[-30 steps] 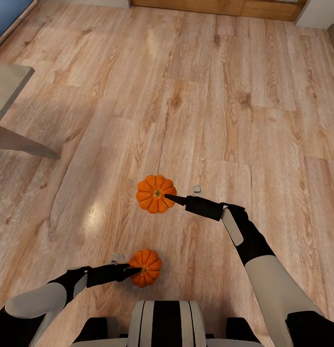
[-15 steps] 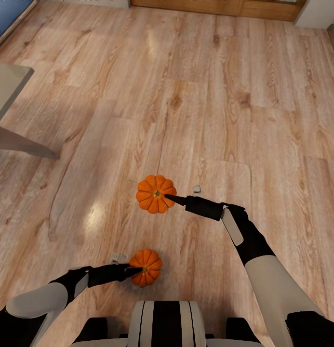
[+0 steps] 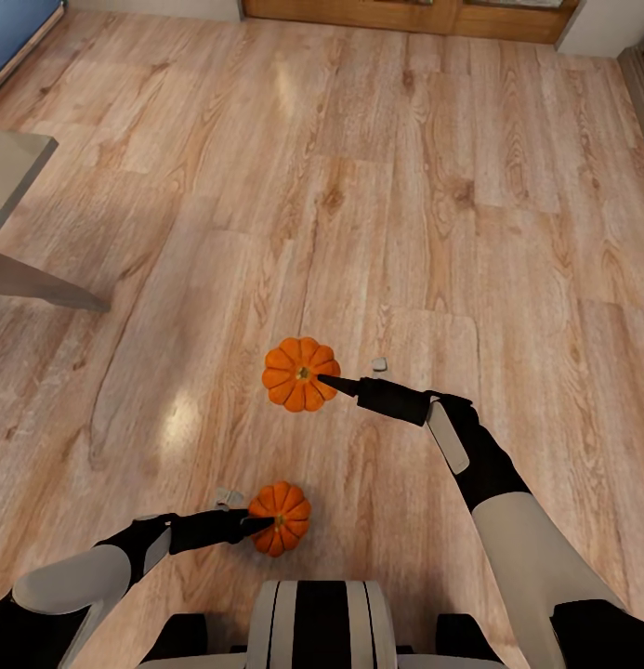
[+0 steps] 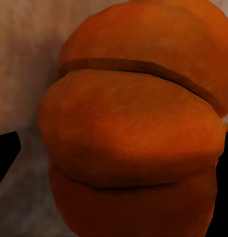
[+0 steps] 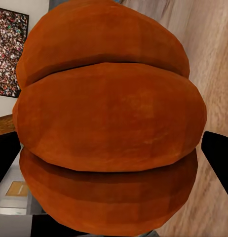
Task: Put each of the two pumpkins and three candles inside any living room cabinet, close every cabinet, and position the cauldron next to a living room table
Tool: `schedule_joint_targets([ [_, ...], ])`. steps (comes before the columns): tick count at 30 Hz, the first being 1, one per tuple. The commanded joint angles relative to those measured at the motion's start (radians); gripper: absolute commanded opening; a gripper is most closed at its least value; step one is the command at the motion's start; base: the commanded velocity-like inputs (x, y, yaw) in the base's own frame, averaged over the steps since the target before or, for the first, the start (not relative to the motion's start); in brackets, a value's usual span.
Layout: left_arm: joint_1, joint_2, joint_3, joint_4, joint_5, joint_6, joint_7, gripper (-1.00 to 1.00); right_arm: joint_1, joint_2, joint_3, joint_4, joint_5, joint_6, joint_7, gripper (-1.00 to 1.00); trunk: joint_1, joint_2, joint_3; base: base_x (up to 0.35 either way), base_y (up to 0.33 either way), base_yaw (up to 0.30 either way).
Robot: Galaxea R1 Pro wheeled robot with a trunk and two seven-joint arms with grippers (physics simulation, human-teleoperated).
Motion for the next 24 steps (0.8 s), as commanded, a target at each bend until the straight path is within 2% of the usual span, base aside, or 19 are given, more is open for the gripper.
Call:
schedule_joint_targets([
  [1, 0.0, 0.0, 0.011, 0.002, 0.0, 0.001, 0.031, 1.0, 0.0, 0.0, 0.0, 0.0, -0.001, 0.0, 0.0, -1.0, 0.0, 0.0, 0.0, 0.0, 0.0, -0.007],
  [5, 0.0, 0.0, 0.011, 0.002, 0.0, 0.001, 0.031, 1.0, 0.0, 0.0, 0.001, 0.0, 0.0, 0.001, 0.0, -1.0, 0.0, 0.0, 0.0, 0.0, 0.0, -0.001],
  [6, 0.006, -0.006, 0.001, 0.001, 0.0, -0.006, 0.003, 1.0, -0.005, 0.001, 0.006, 0.003, 0.005, 0.0, -0.006, -1.0, 0.0, 0.0, 0.0, 0.0, 0.0, 0.0],
  [7, 0.011, -0.009, 0.0, 0.001, 0.0, -0.006, 0.004, 1.0, -0.005, 0.001, 0.007, 0.003, 0.005, 0.001, -0.007, -1.0, 0.0, 0.0, 0.0, 0.0, 0.0, 0.0],
  [11, 0.014, -0.011, 0.023, 0.0, 0.0, -0.006, 0.011, 1.0, -0.005, 0.0, 0.007, 0.002, 0.007, 0.001, -0.013, -1.0, 0.0, 0.0, 0.002, 0.0, 0.0, -0.036],
  [16, 0.014, -0.011, -0.001, 0.0, -0.001, -0.006, 0.004, 1.0, -0.005, 0.0, 0.007, 0.001, 0.007, 0.0, -0.011, -1.0, 0.0, 0.0, 0.008, 0.0, 0.0, -0.179],
  [24, 0.014, -0.011, -0.007, -0.004, -0.001, -0.006, 0.003, 1.0, -0.005, 0.0, 0.007, 0.001, 0.006, 0.0, -0.011, -1.0, 0.0, 0.0, 0.018, 0.0, 0.0, -0.206],
])
